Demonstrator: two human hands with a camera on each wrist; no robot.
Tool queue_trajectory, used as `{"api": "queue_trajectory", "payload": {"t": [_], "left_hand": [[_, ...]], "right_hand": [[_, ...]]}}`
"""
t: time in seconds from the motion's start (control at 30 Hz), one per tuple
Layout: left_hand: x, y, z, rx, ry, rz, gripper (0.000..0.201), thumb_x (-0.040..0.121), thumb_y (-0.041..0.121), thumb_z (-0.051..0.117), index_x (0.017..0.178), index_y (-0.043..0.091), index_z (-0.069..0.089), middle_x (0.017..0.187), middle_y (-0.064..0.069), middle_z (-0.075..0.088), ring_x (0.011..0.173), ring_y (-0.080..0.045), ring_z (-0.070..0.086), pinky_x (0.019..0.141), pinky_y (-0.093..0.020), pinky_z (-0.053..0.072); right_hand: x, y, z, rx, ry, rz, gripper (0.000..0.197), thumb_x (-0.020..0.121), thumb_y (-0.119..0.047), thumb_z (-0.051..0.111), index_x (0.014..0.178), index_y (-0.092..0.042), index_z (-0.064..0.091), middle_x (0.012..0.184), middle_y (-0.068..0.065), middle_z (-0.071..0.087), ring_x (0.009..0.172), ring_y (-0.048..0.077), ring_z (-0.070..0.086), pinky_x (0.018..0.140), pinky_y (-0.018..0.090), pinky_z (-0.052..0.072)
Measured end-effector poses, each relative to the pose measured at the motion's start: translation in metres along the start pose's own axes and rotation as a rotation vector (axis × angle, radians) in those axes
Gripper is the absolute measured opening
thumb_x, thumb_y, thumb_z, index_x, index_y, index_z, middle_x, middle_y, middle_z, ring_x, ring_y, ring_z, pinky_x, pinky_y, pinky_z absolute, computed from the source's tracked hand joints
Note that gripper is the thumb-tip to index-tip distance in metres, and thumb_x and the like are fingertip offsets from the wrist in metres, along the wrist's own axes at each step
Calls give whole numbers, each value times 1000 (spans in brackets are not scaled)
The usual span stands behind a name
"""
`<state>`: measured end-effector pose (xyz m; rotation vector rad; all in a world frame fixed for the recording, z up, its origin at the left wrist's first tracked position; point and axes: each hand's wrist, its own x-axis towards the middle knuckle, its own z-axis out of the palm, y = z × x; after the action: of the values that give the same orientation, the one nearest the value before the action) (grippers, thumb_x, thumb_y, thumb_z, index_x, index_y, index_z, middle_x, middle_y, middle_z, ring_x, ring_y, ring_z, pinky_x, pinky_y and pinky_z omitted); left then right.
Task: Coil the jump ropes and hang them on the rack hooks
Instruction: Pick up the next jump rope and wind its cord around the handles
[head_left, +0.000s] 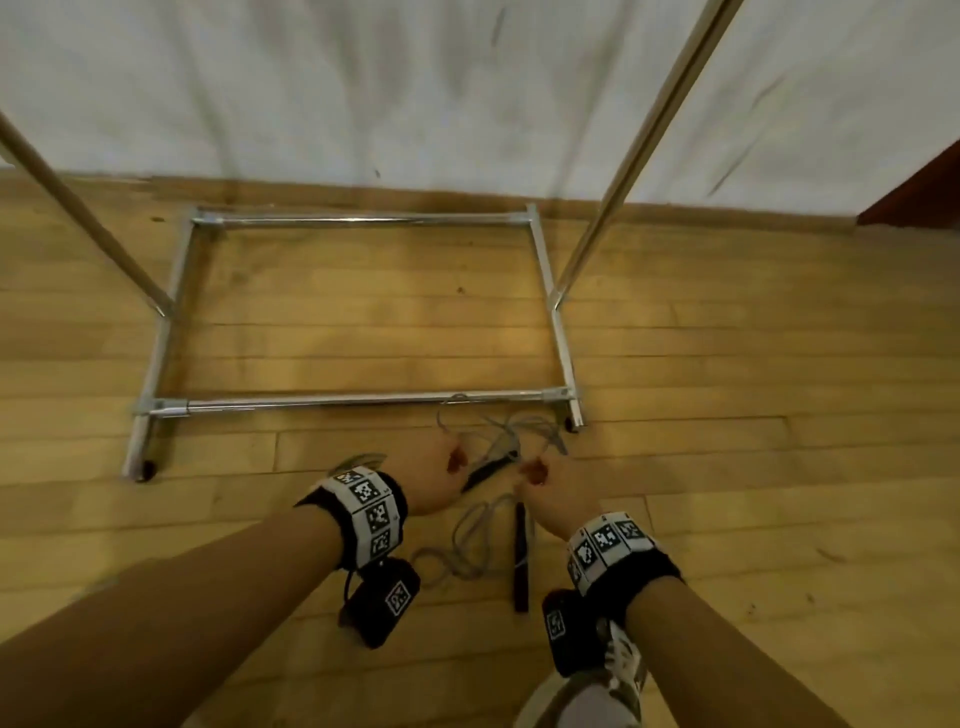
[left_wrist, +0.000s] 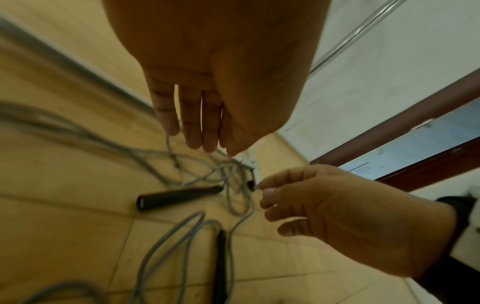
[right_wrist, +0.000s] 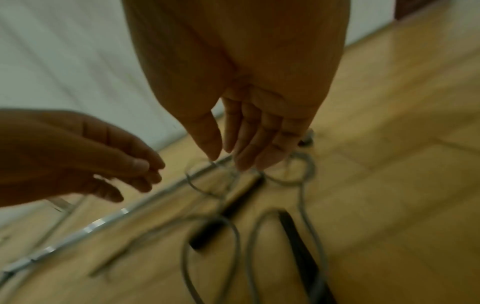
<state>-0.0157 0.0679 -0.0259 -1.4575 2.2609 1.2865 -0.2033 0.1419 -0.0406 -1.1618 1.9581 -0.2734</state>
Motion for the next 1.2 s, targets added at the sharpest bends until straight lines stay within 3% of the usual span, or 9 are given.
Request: {"api": "queue_trajectory", "payload": {"t": [0.07, 0.17, 0.27, 0.5, 0.67, 0.83, 0.9, 1.0, 1.2], "left_hand": [[24, -7, 21, 18, -32, -26, 12, 92, 23, 56, 83, 16, 56, 97, -15, 64, 91, -31, 61, 68, -29, 39], [55, -19, 49, 70, -86, -41, 24, 94, 26, 58, 113, 11, 58, 115, -11, 59, 102, -28, 59, 79, -34, 47], [74, -27, 74, 125, -143, -47, 35, 94, 20, 59, 126, 6, 53, 124, -16, 59, 106, -31, 61, 85, -41, 53], [86, -29, 92, 157, -167, -47, 33, 93, 18, 59, 123, 7, 53, 121, -16, 60, 106, -32, 60, 83, -39, 52], [68, -37, 54, 113, -243, -78, 40, 93, 20, 56, 133, 12, 51, 120, -13, 64, 104, -31, 63, 86, -43, 57], [28, -49, -9, 30, -157, -112, 35, 94, 16, 56, 127, 27, 48, 114, 1, 62, 91, -16, 61, 69, -30, 53], [11, -43, -34, -73, -121, -101, 33, 96, 14, 56, 125, 24, 46, 113, 2, 60, 93, -19, 64, 76, -37, 59], [-13, -23, -70, -249, 2, -44, 26, 96, 7, 57, 117, 20, 47, 110, -2, 64, 97, -23, 67, 84, -45, 59], [-71, 31, -133, -245, 137, 162, 39, 92, 21, 68, 127, 27, 52, 103, 8, 66, 86, -10, 69, 75, -31, 60]], "right_hand": [[15, 25, 22, -28, -10, 122, 21, 86, -24, 64, 104, -14, 64, 96, 2, 62, 99, 23, 62, 82, 28, 49], [34, 51, 48, -78, -10, 228, 22, 85, -27, 65, 101, -12, 62, 100, 8, 66, 95, 24, 61, 78, 31, 48], [48, 64, 66, -130, 17, 248, 18, 85, -23, 65, 96, -10, 61, 97, 9, 67, 84, 21, 58, 67, 26, 42], [57, 73, 73, -176, -26, 231, 16, 82, -25, 64, 94, -14, 64, 94, 5, 67, 88, 24, 63, 72, 31, 51], [58, 58, 56, 57, 31, 95, 14, 89, -21, 63, 95, -27, 51, 93, -6, 59, 91, 18, 59, 69, 24, 42], [50, 12, 16, 270, 88, -47, 17, 92, -17, 61, 94, -29, 49, 92, 2, 65, 80, 12, 66, 74, 32, 54], [41, -12, -1, 307, 83, -113, 16, 93, -19, 61, 96, -28, 49, 93, 1, 67, 79, 10, 68, 76, 31, 56], [23, -51, -23, 295, 122, -212, 15, 91, -25, 65, 105, -25, 58, 91, -6, 69, 79, 5, 67, 73, 25, 54], [-24, -137, -68, 433, 228, -437, 4, 92, -19, 64, 94, -20, 60, 80, 0, 70, 73, 11, 68, 71, 32, 57]]}}
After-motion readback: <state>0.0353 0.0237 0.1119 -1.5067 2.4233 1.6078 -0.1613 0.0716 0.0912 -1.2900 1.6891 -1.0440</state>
